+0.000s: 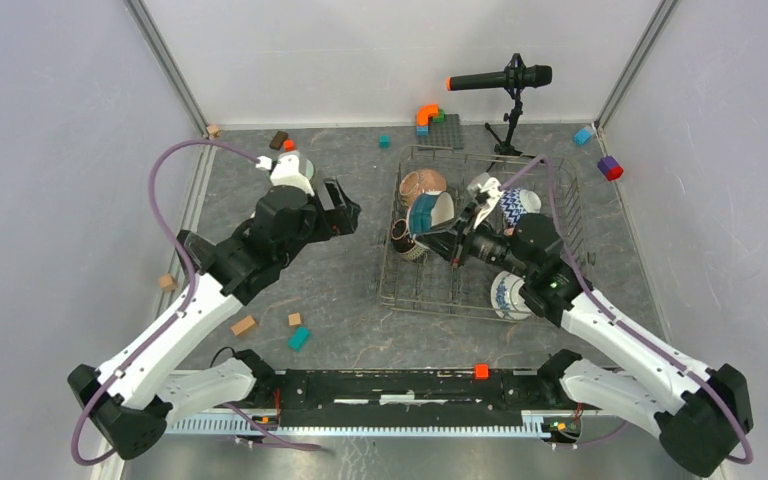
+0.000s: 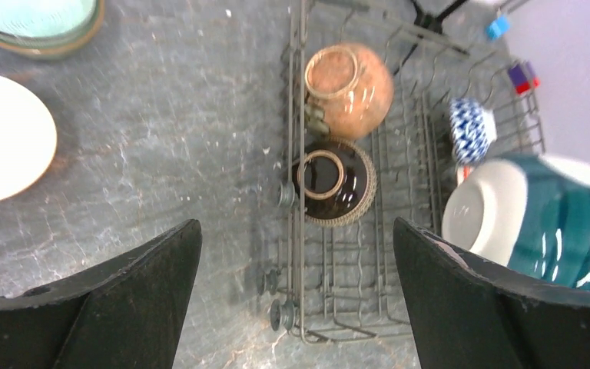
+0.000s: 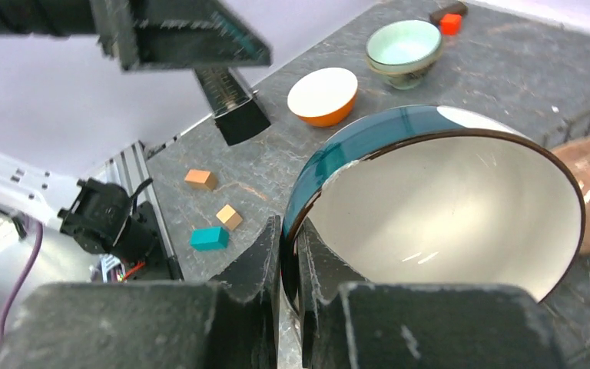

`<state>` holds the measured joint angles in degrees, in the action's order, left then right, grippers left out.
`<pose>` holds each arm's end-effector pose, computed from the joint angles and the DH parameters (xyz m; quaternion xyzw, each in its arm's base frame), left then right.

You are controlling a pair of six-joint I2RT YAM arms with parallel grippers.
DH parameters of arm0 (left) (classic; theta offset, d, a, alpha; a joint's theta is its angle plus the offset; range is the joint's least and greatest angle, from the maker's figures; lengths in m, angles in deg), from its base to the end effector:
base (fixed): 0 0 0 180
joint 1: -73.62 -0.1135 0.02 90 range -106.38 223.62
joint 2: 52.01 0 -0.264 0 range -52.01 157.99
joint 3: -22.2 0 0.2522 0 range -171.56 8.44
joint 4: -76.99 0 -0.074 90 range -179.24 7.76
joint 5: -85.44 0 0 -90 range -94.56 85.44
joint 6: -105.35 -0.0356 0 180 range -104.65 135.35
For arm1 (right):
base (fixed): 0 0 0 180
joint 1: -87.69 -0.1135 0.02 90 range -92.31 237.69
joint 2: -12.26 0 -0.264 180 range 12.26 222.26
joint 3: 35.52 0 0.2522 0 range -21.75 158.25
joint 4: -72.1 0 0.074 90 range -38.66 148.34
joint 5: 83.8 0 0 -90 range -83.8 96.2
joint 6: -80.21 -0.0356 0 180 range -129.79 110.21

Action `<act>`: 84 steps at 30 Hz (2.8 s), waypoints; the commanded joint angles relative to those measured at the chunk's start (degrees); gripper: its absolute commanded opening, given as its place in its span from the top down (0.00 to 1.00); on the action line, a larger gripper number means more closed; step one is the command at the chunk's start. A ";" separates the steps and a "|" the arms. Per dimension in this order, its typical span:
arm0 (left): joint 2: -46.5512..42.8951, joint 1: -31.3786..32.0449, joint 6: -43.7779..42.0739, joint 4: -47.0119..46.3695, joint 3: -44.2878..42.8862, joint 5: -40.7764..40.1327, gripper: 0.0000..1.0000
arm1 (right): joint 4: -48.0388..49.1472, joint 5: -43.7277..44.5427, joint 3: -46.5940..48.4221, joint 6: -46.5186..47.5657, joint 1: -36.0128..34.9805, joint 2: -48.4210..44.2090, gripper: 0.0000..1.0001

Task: Unload the bowls from the dish rack
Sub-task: Place the bowl at the center of the board.

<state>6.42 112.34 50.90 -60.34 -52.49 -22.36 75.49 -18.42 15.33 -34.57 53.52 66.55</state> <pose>0.1789 -0.1295 0.3611 -0.0583 0.8416 -0.2094 0.4944 0.1770 0.1381 0.3126 -0.2068 0.6765 0.4711 0.5270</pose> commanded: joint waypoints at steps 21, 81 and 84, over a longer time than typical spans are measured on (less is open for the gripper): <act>-16.53 0.22 -15.96 -18.95 11.76 13.50 0.00 | -29.67 50.26 7.17 51.70 -45.88 1.93 1.00; 19.12 35.06 -33.70 21.19 -13.51 -6.29 0.49 | -45.47 60.90 14.78 54.92 -64.57 18.15 1.00; 19.26 35.28 -33.70 21.19 -13.46 -6.21 0.58 | -45.44 61.00 14.86 54.89 -64.62 18.31 1.00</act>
<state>25.42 147.00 20.10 -38.72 -63.42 -27.85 27.99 39.06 26.76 19.11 -10.57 84.99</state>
